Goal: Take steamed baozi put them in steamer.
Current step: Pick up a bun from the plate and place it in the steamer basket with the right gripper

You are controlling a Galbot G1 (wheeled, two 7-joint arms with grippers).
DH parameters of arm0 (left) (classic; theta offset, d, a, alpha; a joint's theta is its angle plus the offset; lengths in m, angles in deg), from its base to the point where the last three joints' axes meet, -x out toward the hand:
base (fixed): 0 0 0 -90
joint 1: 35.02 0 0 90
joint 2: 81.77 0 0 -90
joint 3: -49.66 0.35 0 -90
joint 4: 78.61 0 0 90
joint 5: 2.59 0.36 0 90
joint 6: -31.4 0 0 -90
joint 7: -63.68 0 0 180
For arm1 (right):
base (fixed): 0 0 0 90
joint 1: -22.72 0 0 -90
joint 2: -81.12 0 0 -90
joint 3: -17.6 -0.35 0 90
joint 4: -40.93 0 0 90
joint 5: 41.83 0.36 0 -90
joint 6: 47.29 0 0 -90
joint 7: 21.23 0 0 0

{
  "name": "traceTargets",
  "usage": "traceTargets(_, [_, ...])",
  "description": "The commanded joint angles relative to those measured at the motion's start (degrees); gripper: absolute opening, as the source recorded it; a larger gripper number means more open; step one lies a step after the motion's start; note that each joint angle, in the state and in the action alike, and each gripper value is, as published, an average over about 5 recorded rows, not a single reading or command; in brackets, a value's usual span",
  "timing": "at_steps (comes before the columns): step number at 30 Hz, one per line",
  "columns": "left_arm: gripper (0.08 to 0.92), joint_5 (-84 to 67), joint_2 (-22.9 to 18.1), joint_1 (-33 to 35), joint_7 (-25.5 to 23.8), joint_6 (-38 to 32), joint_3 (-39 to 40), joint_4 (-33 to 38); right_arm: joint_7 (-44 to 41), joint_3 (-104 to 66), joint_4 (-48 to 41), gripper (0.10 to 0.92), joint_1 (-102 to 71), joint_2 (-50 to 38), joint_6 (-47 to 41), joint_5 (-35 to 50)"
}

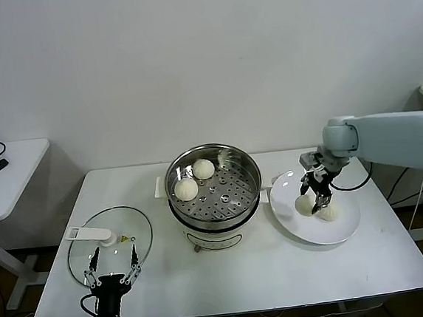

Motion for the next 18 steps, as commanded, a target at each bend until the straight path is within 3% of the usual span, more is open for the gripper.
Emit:
traceTargets(1, [0.823,0.12,0.42,0.29,0.09,-0.31,-0.04,-0.13,-2.62,6.29,-0.38,0.636,14.49,2.96,18.34,-2.22])
traceTargets(6, [0.823,0.02,0.47,0.3,0.07,-0.03,-0.24,-0.05,-2.63,5.57,-2.67,0.636,17.52,4.67,30.96,-4.67])
traceTargets(18, [0.823,0.55,0.22,0.65,-0.03,0.4,0.27,0.32,3.44,0.55,0.2,0.636,20.39,12.88,47.12,-9.33])
